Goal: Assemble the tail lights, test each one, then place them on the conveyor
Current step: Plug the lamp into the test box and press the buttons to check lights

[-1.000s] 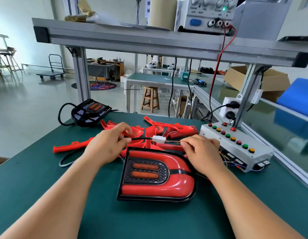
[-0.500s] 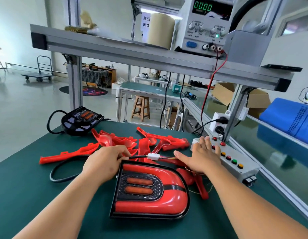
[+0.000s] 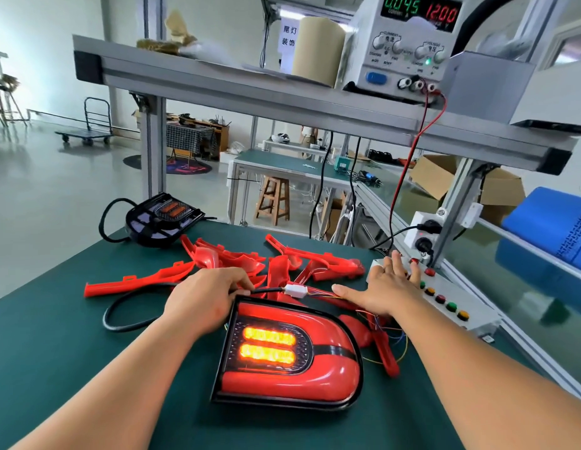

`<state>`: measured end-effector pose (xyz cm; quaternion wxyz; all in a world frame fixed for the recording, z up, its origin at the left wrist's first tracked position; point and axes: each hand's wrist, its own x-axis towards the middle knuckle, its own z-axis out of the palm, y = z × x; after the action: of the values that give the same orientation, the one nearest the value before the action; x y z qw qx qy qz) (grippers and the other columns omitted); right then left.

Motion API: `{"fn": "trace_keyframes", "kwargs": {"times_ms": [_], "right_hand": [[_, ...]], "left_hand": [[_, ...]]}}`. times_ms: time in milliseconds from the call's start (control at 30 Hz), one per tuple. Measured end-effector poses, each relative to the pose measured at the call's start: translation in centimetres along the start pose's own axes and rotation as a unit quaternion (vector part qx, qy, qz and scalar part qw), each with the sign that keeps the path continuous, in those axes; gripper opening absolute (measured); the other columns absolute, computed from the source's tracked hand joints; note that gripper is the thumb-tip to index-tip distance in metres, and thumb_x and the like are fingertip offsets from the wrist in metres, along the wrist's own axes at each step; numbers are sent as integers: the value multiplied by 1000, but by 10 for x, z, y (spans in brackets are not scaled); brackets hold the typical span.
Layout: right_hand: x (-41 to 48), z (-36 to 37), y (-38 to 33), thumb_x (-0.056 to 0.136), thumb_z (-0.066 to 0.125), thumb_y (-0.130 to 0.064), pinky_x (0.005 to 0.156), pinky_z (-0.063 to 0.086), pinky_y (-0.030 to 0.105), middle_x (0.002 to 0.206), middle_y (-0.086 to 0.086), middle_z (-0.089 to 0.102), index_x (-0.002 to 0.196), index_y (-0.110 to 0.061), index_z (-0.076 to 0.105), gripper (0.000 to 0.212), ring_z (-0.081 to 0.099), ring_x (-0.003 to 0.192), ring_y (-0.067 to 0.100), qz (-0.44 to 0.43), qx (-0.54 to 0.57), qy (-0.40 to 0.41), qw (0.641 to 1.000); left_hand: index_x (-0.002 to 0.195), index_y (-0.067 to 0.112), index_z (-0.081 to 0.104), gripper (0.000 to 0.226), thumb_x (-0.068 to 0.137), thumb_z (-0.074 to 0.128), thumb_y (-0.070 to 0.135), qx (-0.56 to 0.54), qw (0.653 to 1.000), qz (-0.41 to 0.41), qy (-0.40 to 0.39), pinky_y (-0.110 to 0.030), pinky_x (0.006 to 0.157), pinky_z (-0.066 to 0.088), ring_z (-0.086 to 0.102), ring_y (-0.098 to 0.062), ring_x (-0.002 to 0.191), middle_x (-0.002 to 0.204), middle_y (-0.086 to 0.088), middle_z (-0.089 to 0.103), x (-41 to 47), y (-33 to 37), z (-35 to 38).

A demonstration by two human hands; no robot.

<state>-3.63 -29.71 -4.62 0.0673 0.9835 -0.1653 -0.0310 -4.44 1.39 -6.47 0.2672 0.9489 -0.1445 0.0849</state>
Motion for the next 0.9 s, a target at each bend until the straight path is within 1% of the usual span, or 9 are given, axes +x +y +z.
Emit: {"fn": "trace_keyframes", "kwargs": {"times_ms": [133, 233, 400, 500, 567, 733, 900], "right_hand": [[0, 2, 0, 27, -6, -106, 114, -18, 56, 164, 12, -4, 155, -13, 14, 159, -23, 147, 25, 0, 0, -1, 1000], [1, 4, 0, 27, -7, -106, 113, -17, 55, 164, 12, -4, 155, -13, 15, 160, -22, 148, 25, 3, -1, 2, 1000], [1, 6, 0, 28, -7, -106, 113, -16, 55, 164, 13, -4, 155, -13, 15, 158, -21, 148, 26, 4, -1, 10, 1000], [2, 8, 1, 30, -6, -106, 114, -15, 55, 164, 12, -6, 155, -14, 13, 156, -19, 149, 27, 5, 4, 12, 1000], [2, 9, 2, 33, -4, -106, 113, -17, 56, 164, 12, -7, 156, -15, 12, 153, -17, 149, 29, 7, 9, 14, 1000], [0, 13, 2, 39, -1, -106, 112, -16, 59, 163, 9, -12, 156, -20, 11, 146, -17, 148, 37, 15, 15, 19, 1000], [0, 13, 2, 37, -5, -105, 113, -13, 59, 163, 6, -15, 156, -23, 9, 145, -12, 148, 41, 14, 9, 19, 1000]], "left_hand": [[86, 50, 61, 20, 93, 60, 32, -3, 1000, -3, -3, -36, 78, 53, 62, -16, 90, 91, 17, 66, -1, 2, -1], [88, 50, 61, 25, 93, 59, 26, 4, 1000, -4, -6, -37, 77, 53, 62, -16, 90, 94, 16, 67, -1, 2, -1], [85, 52, 59, 27, 93, 60, 27, 4, 1000, -3, -7, -37, 77, 54, 62, -16, 89, 93, 16, 67, -1, 1, 0], [86, 52, 59, 26, 93, 60, 27, 4, 1000, -4, -8, -37, 77, 54, 62, -17, 88, 92, 15, 66, -1, 1, 0], [85, 52, 59, 24, 94, 60, 29, 3, 1000, -5, -9, -37, 78, 53, 61, -18, 89, 93, 14, 66, -1, 1, 0], [79, 53, 54, 28, 94, 60, 30, 2, 1000, -5, -11, -35, 79, 52, 60, -18, 88, 90, 16, 63, -2, 1, 0], [79, 53, 55, 26, 92, 61, 31, -5, 1000, -3, -15, -34, 77, 53, 61, -16, 88, 90, 16, 66, -3, 3, -2]]}}
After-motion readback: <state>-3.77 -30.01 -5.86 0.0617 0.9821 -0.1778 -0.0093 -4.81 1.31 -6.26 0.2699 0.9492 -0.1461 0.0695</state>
